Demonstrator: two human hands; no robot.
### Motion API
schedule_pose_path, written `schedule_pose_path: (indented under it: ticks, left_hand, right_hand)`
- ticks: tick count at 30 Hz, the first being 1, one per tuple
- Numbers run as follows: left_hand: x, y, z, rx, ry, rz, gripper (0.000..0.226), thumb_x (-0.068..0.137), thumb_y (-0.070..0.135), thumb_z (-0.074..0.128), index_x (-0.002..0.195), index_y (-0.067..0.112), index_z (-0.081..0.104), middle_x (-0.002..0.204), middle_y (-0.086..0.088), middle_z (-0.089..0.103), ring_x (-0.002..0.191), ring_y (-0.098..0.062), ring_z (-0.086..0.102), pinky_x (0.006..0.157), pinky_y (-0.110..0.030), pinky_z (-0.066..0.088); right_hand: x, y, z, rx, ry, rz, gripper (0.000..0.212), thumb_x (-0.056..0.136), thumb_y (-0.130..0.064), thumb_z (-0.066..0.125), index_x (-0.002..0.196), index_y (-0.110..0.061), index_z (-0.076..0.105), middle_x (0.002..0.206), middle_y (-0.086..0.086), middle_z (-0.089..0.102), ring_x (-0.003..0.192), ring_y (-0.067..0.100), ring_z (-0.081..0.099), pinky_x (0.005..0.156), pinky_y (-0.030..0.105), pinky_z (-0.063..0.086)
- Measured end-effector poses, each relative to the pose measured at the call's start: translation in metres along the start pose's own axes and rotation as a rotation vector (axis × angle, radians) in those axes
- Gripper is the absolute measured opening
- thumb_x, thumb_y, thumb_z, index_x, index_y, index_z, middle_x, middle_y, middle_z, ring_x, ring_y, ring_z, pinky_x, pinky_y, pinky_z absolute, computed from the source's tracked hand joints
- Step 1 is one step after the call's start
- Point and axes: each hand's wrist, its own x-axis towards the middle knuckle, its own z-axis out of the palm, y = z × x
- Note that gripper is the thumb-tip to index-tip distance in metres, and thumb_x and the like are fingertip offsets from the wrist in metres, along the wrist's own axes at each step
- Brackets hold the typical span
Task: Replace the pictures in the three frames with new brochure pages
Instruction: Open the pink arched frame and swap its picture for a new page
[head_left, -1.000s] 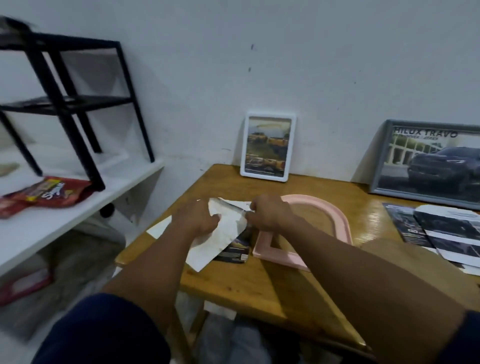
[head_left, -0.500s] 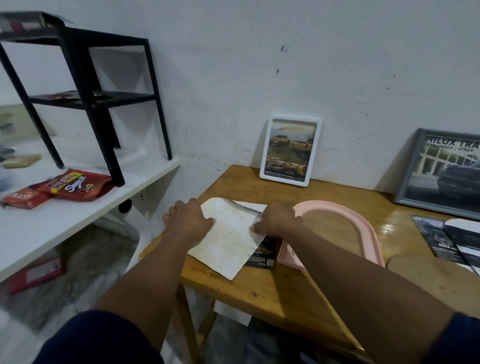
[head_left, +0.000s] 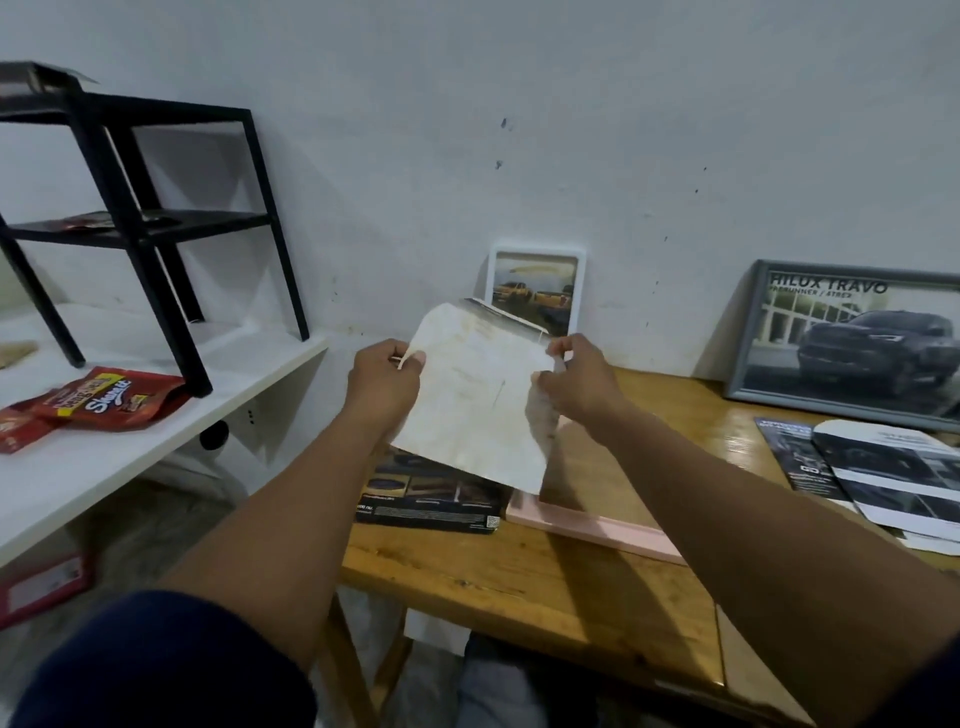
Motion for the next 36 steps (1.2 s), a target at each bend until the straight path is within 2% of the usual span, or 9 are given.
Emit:
schedule_pose_path:
  ticks: [3, 6, 9, 12, 15, 23, 28, 33, 36]
  left_hand:
    - [-0.01, 0.013, 0.038, -0.051, -0.134, -0.023, 0.012, 0.1, 0.023, 0.063, 0.109, 0.017, 0.066, 0.11, -0.004, 0.07, 0.097, -0.024, 0.066, 0.093, -0.039, 0.055]
    - [-0.025, 0.023, 0.085, -0.015, -0.248, -0.023, 0.022, 0.098, 0.023, 0.067, 0.118, 0.02, 0.058, 0.119, -0.006, 0.067, 0.101, -0.026, 0.066, 0.089, -0.045, 0.058]
    - [-0.04, 0.026, 0.121, 0.09, -0.285, 0.012, 0.037, 0.098, 0.023, 0.067, 0.132, 0.022, 0.052, 0.122, -0.002, 0.062, 0.104, -0.024, 0.062, 0.085, -0.038, 0.056]
    - [-0.047, 0.016, 0.132, 0.368, -0.364, 0.111, 0.044, 0.097, 0.03, 0.066, 0.138, 0.023, 0.049, 0.123, 0.0, 0.061, 0.101, -0.02, 0.057, 0.086, -0.035, 0.051]
    - [-0.047, 0.001, 0.13, 0.655, -0.424, 0.181, 0.051, 0.097, 0.038, 0.063, 0.144, 0.027, 0.048, 0.142, 0.0, 0.055, 0.121, -0.024, 0.057, 0.096, -0.039, 0.05]
    - [-0.053, -0.023, 0.124, 0.647, -0.407, 0.262, 0.04, 0.095, 0.044, 0.063, 0.131, 0.024, 0.061, 0.135, 0.002, 0.058, 0.125, -0.02, 0.051, 0.1, -0.046, 0.051]
    - [-0.064, -0.022, 0.131, 0.771, -0.442, 0.356, 0.05, 0.101, 0.047, 0.052, 0.144, 0.023, 0.055, 0.156, 0.003, 0.042, 0.143, -0.023, 0.034, 0.114, -0.045, 0.036]
    - [-0.071, -0.024, 0.133, 0.823, -0.55, 0.34, 0.055, 0.106, 0.039, 0.035, 0.158, 0.022, 0.032, 0.166, 0.002, 0.026, 0.15, -0.023, 0.026, 0.121, -0.047, 0.024]
    - [-0.07, -0.028, 0.133, 0.839, -0.575, 0.351, 0.059, 0.105, 0.038, 0.034, 0.161, 0.024, 0.023, 0.169, 0.002, 0.018, 0.153, -0.023, 0.02, 0.123, -0.048, 0.019]
  right_hand:
    - [0.008, 0.012, -0.046, -0.087, 0.103, -0.011, 0.036, 0.092, -0.007, 0.065, 0.125, -0.019, 0.058, 0.127, 0.005, 0.057, 0.103, 0.022, 0.059, 0.071, 0.029, 0.055]
    - [0.008, 0.033, -0.088, -0.194, 0.162, 0.002, 0.036, 0.093, -0.005, 0.06, 0.128, -0.017, 0.059, 0.131, 0.008, 0.057, 0.105, 0.024, 0.058, 0.085, 0.034, 0.055]
    - [0.0, 0.06, -0.111, -0.27, 0.165, 0.064, 0.035, 0.094, -0.006, 0.058, 0.129, -0.014, 0.059, 0.132, 0.012, 0.055, 0.108, 0.028, 0.057, 0.088, 0.038, 0.054]
    - [-0.006, 0.087, -0.113, -0.351, 0.069, 0.143, 0.036, 0.094, -0.009, 0.062, 0.13, -0.011, 0.059, 0.133, 0.015, 0.056, 0.116, 0.032, 0.057, 0.098, 0.045, 0.051]
    - [-0.014, 0.101, -0.099, -0.419, -0.066, 0.189, 0.041, 0.094, -0.014, 0.064, 0.135, -0.013, 0.057, 0.135, 0.011, 0.055, 0.116, 0.028, 0.057, 0.094, 0.037, 0.052]
    - [-0.037, 0.102, -0.072, -0.798, -0.039, 0.07, 0.052, 0.097, -0.029, 0.057, 0.146, -0.017, 0.045, 0.147, 0.012, 0.039, 0.132, 0.033, 0.037, 0.104, 0.043, 0.041]
    - [-0.043, 0.106, -0.064, -0.865, -0.107, -0.036, 0.055, 0.098, -0.049, 0.047, 0.145, -0.019, 0.048, 0.153, 0.008, 0.041, 0.138, 0.029, 0.037, 0.11, 0.046, 0.035]
    - [-0.039, 0.115, -0.061, -0.841, -0.212, -0.092, 0.047, 0.1, -0.049, 0.039, 0.129, -0.016, 0.056, 0.137, 0.007, 0.054, 0.13, 0.026, 0.045, 0.107, 0.044, 0.04]
    - [-0.04, 0.118, -0.059, -0.84, -0.154, -0.108, 0.051, 0.1, -0.05, 0.042, 0.14, -0.018, 0.048, 0.148, 0.007, 0.047, 0.139, 0.026, 0.038, 0.114, 0.045, 0.033]
